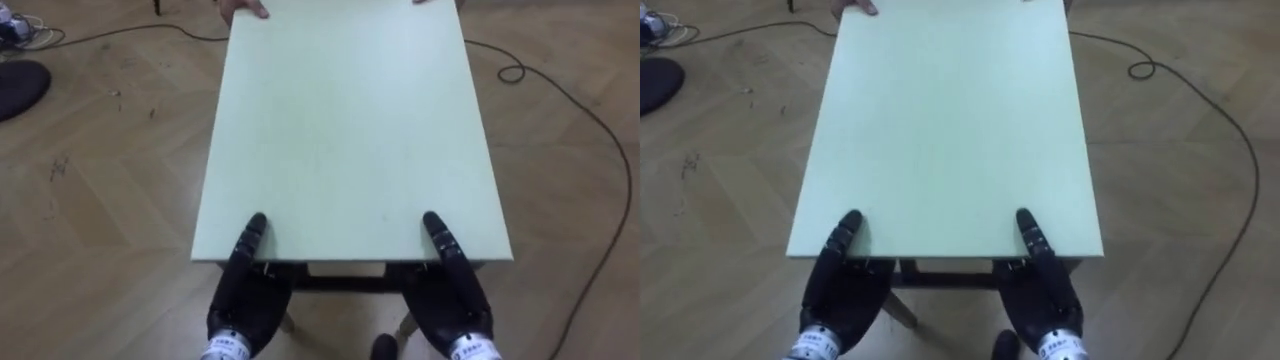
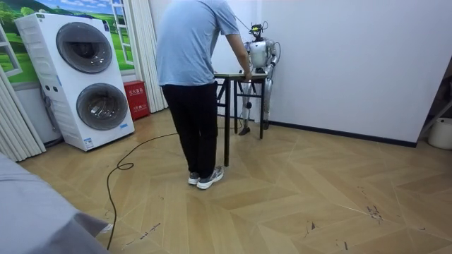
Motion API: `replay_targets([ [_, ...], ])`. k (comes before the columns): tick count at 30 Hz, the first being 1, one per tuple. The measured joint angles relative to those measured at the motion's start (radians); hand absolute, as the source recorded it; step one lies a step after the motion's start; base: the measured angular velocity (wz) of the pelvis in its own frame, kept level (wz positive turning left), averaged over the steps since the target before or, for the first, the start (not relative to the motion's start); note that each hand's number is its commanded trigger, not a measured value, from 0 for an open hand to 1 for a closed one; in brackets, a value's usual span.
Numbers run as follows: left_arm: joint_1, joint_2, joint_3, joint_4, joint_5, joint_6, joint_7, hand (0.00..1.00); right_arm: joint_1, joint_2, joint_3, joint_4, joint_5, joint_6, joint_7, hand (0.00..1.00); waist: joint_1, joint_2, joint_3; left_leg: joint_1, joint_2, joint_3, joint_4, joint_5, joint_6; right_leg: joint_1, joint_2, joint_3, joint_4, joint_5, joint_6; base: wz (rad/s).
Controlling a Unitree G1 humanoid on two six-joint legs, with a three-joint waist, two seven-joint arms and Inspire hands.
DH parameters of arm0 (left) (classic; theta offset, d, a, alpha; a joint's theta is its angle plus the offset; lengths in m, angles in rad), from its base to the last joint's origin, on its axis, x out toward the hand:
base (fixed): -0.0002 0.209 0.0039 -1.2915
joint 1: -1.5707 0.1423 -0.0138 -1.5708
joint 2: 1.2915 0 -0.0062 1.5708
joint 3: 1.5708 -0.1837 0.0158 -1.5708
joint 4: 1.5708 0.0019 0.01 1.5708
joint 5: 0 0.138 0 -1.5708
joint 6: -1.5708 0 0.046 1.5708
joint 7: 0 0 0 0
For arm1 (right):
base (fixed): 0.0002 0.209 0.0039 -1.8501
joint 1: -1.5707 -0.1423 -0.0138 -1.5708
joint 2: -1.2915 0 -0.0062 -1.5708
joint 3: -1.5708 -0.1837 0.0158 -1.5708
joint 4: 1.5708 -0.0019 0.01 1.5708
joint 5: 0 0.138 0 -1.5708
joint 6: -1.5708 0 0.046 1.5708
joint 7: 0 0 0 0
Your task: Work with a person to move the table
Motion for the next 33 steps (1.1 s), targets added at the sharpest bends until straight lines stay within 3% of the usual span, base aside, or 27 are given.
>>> replay_targets([
  [1,0.000,0.002,0.000,-0.006,0.010,-0.002,0.000,1.00,0.003,0.004,0.003,0.000,0.008,-0.005,0.003,1.00,0.000,-0.007,0.0012,-0.004,0.010,0.016,-0.009,0.011,-0.009,0.025,-0.020,0.011,0.091,-0.087,0.004,0.43],
  [2,0.000,0.003,0.001,-0.006,0.010,-0.002,0.000,1.00,0.003,0.003,0.006,0.000,0.009,-0.007,0.003,1.00,0.004,-0.007,0.0015,-0.004,0.011,0.016,-0.010,0.013,-0.011,0.045,-0.025,0.023,0.115,-0.119,0.011,0.13],
  [3,0.001,0.006,0.003,-0.008,0.011,0.000,0.000,1.00,0.001,0.004,0.012,0.000,0.011,-0.013,0.003,1.00,0.016,-0.012,0.0022,-0.002,0.009,0.018,-0.009,0.016,-0.017,0.080,-0.020,0.059,0.100,-0.159,0.032,-0.07],
  [4,0.001,0.007,0.006,-0.009,0.017,0.000,0.000,1.00,0.000,0.012,0.021,0.000,0.012,-0.019,0.003,1.00,0.032,-0.012,0.0031,-0.003,0.008,0.015,-0.012,0.019,-0.024,0.095,0.004,0.066,0.058,-0.166,0.027,-0.14],
  [5,0.001,0.005,0.006,-0.009,0.020,0.000,0.000,1.00,-0.001,0.013,0.020,0.000,0.012,-0.019,0.003,1.00,0.037,-0.011,0.0032,-0.004,0.006,0.015,-0.017,0.021,-0.028,0.104,0.014,0.065,0.033,-0.166,0.025,-0.18],
  [6,0.002,0.004,0.008,-0.012,0.025,0.000,-0.001,1.00,-0.001,0.016,0.017,0.001,0.012,-0.019,0.002,1.00,0.047,-0.011,0.0029,-0.004,0.012,0.016,-0.037,0.030,-0.035,0.119,0.035,0.066,-0.021,-0.153,0.000,-0.11],
  [9,0.014,0.018,0.013,-0.023,0.029,0.000,-0.001,1.00,0.000,0.017,0.021,0.000,0.010,-0.020,0.002,1.00,0.060,-0.022,0.0028,0.026,0.022,0.016,-0.117,0.074,-0.042,0.161,0.060,0.056,-0.121,-0.108,-0.005,-0.02],
  [12,0.040,0.021,0.017,-0.040,0.028,-0.003,-0.003,1.00,0.001,0.016,0.025,0.000,0.002,-0.015,0.001,1.00,0.065,-0.024,0.0022,0.058,0.030,0.016,-0.163,0.088,-0.043,0.195,0.079,0.055,-0.181,-0.087,-0.002,-0.05],
  [16,0.045,0.024,0.022,-0.044,0.030,-0.026,-0.006,1.00,-0.006,0.022,0.032,0.000,-0.006,-0.015,-0.001,1.00,0.090,-0.034,0.0021,0.077,0.033,0.006,-0.177,0.089,-0.041,0.214,0.087,0.055,-0.208,-0.083,0.002,-0.03],
  [20,0.047,0.026,0.024,-0.051,0.030,-0.029,-0.010,1.00,-0.021,0.015,0.032,0.000,-0.003,-0.006,-0.004,1.00,0.092,-0.034,0.0022,0.085,0.034,-0.019,-0.190,0.090,-0.040,0.246,0.088,0.031,-0.250,-0.078,0.010,0.18],
  [24,0.048,0.028,0.024,-0.053,0.030,-0.029,-0.020,1.00,-0.027,0.008,0.032,-0.005,-0.003,-0.005,-0.004,1.00,0.122,-0.031,0.0030,0.094,0.039,-0.059,-0.195,0.090,-0.039,0.291,0.100,0.020,-0.314,-0.062,0.015,0.10],
  [33,0.055,0.033,0.026,-0.053,0.026,-0.036,-0.044,1.00,-0.027,-0.018,0.062,-0.028,0.017,-0.019,-0.004,1.00,0.143,-0.016,0.0032,0.095,0.045,-0.120,-0.211,0.091,-0.040,0.311,0.106,-0.001,-0.328,-0.063,0.016,0.18],
])
